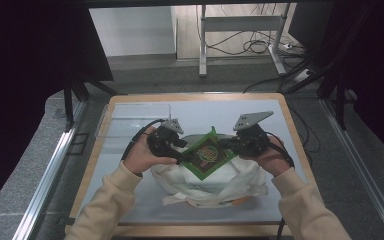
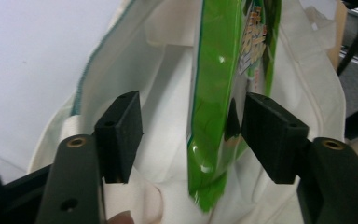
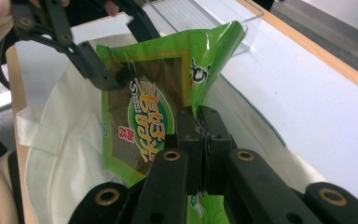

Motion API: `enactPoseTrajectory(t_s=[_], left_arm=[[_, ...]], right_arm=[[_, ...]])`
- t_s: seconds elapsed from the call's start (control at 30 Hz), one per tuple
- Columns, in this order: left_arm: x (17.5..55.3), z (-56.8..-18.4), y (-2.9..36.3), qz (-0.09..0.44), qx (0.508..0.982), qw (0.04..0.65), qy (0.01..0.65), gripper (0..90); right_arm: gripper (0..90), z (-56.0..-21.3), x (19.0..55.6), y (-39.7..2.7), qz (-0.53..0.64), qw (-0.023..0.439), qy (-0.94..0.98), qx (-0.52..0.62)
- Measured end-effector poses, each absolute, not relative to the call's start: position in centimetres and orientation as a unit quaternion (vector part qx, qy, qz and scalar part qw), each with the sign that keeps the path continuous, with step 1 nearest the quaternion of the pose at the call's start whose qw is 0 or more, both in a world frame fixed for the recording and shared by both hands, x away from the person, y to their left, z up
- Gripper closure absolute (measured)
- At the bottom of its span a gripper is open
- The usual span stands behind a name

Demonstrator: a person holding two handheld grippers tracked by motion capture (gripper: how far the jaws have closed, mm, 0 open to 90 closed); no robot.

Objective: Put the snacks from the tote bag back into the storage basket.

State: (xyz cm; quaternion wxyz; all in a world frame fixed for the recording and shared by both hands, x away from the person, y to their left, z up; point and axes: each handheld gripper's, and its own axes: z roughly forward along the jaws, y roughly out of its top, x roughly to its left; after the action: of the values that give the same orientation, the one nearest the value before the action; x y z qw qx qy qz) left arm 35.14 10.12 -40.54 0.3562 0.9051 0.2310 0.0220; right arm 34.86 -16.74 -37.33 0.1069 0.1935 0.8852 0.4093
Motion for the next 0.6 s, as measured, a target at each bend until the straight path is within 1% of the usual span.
enactPoseTrajectory(t_s=[0.07,0.1,0.17,0.2,0.47,0.5,0.6], left_arm=[[35.1,-40.8,10.1,0.014,0.906,0.355,0.23,47.9],[35.0,-40.9,10.0,0.012,0.904,0.357,0.235,47.9],[34.9,-41.2,9.9,0.01,0.905,0.356,0.233,54.4],[34.8,-41.3,9.9,0.007,0.907,0.352,0.232,56.2],[34.6,-41.6,10.3,-0.01,0.909,0.348,0.229,66.8],[34.6,-41.6,10.3,-0.011,0.91,0.346,0.228,66.8],[34.6,-41.6,10.5,-0.014,0.911,0.345,0.226,70.6]], right_arm=[[87.3,-37.3,34.8,-16.1,0.413,0.107,0.886,0.181],[87.3,-37.3,34.8,-16.1,0.413,0.107,0.886,0.181],[87.2,-37.4,34.8,-15.7,0.411,0.108,0.888,0.175],[87.1,-37.4,34.8,-15.6,0.412,0.107,0.889,0.171],[86.5,-37.6,34.8,-15.0,0.408,0.111,0.893,0.154],[86.5,-37.6,34.8,-15.0,0.408,0.111,0.893,0.154],[86.0,-37.6,34.9,-14.9,0.408,0.111,0.893,0.153]])
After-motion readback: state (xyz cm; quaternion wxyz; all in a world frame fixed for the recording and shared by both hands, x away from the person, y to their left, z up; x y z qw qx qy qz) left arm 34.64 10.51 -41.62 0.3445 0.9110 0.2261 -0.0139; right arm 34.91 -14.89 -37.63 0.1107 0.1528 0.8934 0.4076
